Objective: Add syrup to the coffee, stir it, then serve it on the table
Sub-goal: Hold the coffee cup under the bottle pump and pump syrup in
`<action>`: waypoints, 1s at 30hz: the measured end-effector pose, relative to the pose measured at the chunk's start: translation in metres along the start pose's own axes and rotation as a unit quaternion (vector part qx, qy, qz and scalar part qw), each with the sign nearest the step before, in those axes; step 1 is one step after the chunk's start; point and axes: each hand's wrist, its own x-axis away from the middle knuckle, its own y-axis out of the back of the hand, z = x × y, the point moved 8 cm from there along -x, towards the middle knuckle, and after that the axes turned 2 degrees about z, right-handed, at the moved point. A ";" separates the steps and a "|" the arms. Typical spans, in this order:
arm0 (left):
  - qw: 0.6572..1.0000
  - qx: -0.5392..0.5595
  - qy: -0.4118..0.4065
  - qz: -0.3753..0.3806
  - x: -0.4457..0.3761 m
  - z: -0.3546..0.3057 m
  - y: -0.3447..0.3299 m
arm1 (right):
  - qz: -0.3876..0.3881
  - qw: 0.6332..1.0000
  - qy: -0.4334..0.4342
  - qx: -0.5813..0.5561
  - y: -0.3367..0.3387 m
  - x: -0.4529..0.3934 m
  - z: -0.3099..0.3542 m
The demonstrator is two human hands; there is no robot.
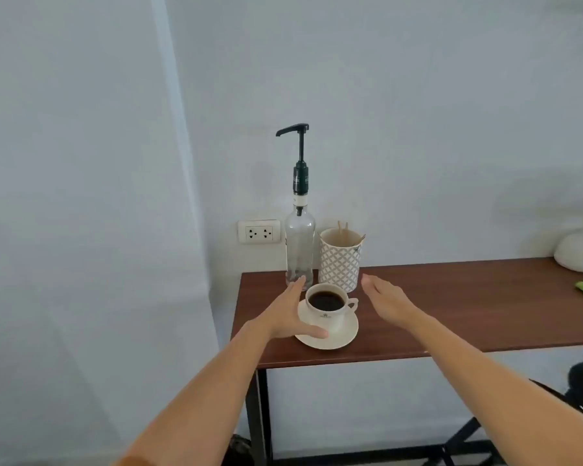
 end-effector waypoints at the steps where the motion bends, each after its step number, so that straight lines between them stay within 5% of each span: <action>1: 0.999 0.033 -0.005 -0.013 -0.002 -0.002 -0.004 | -0.002 1.000 -0.006 -0.016 -0.005 -0.004 -0.004; 10: 0.972 0.173 -0.001 -0.161 -0.028 0.002 -0.031 | 0.075 0.986 0.049 -0.142 -0.050 -0.040 -0.039; 20: 0.944 0.114 -0.046 -0.307 -0.020 -0.014 -0.019 | 0.122 0.960 0.103 -0.228 -0.054 -0.052 -0.042; 30: 0.931 0.109 -0.061 -0.343 -0.016 -0.031 0.033 | 0.116 0.950 0.174 -0.232 -0.023 -0.060 0.011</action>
